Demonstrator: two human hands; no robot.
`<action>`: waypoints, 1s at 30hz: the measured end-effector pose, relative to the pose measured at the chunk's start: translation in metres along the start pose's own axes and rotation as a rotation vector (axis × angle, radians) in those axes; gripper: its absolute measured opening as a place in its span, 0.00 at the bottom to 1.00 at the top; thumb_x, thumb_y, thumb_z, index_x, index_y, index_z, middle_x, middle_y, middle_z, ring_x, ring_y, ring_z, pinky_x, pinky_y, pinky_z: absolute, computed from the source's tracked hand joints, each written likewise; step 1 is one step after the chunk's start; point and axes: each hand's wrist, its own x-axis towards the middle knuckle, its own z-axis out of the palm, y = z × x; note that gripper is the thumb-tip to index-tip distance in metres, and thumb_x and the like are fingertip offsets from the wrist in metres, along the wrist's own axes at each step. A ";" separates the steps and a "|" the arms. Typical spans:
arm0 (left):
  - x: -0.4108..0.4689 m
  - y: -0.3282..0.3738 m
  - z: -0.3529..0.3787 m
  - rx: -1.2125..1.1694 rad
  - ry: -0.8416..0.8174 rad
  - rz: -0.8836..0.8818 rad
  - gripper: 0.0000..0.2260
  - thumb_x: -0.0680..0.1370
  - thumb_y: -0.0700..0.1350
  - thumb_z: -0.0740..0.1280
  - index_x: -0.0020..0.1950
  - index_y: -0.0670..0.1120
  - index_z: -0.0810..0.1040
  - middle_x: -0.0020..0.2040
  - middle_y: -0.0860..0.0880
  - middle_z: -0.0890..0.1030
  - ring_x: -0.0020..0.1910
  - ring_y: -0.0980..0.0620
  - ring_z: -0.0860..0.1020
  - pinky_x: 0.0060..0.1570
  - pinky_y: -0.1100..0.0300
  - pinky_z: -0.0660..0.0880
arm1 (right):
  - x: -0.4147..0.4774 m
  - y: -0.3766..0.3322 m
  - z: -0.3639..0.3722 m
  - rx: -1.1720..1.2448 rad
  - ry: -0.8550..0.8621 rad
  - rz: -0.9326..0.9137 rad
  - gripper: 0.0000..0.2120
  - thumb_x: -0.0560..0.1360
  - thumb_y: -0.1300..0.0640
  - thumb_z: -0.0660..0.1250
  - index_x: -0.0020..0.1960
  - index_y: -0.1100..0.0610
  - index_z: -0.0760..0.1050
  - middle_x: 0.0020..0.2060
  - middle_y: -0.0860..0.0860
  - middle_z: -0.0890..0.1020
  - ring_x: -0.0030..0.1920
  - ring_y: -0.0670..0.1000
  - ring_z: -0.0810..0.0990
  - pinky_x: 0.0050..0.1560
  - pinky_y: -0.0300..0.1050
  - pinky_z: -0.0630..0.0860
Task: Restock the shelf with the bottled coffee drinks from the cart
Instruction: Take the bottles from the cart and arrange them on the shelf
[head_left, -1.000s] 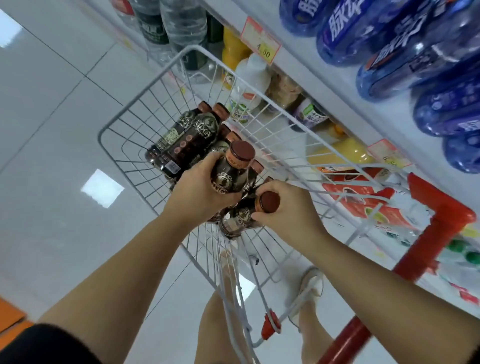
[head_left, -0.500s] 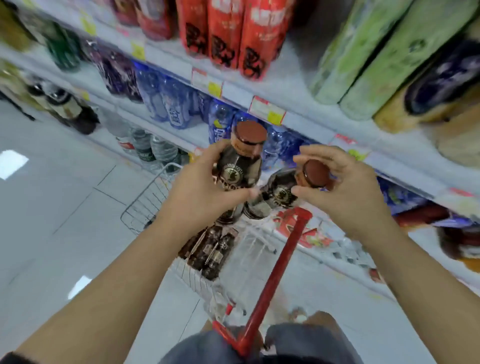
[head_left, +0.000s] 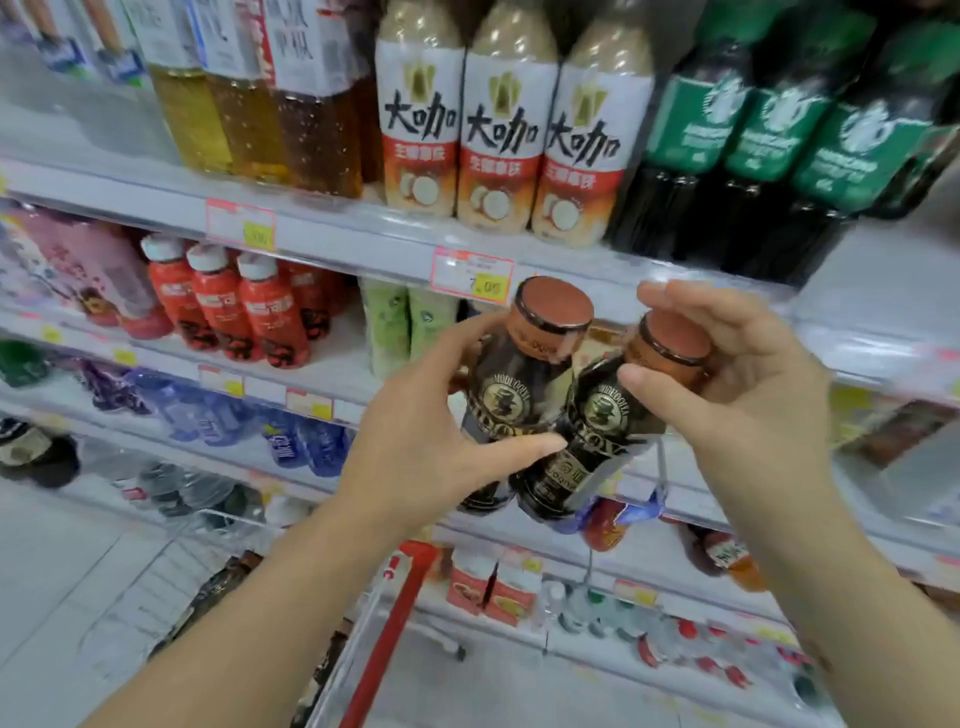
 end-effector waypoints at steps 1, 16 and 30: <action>0.003 0.014 0.015 -0.018 0.009 0.021 0.35 0.60 0.68 0.73 0.63 0.70 0.63 0.57 0.71 0.73 0.57 0.70 0.72 0.55 0.72 0.71 | 0.001 -0.006 -0.018 -0.003 0.006 -0.016 0.21 0.65 0.66 0.72 0.55 0.50 0.76 0.53 0.47 0.83 0.55 0.47 0.80 0.55 0.38 0.75; 0.072 0.182 0.141 -0.067 0.017 0.344 0.30 0.62 0.62 0.72 0.60 0.68 0.64 0.56 0.69 0.74 0.56 0.69 0.73 0.53 0.75 0.70 | 0.034 -0.085 -0.226 -0.118 0.361 -0.669 0.15 0.71 0.69 0.62 0.47 0.50 0.71 0.53 0.50 0.73 0.43 0.40 0.73 0.51 0.34 0.71; 0.085 0.205 0.157 0.140 0.055 0.440 0.31 0.61 0.68 0.69 0.60 0.76 0.58 0.56 0.74 0.72 0.58 0.71 0.71 0.57 0.75 0.68 | 0.095 -0.036 -0.254 -0.426 0.304 -0.733 0.08 0.68 0.66 0.63 0.45 0.57 0.75 0.52 0.56 0.75 0.49 0.36 0.74 0.47 0.28 0.69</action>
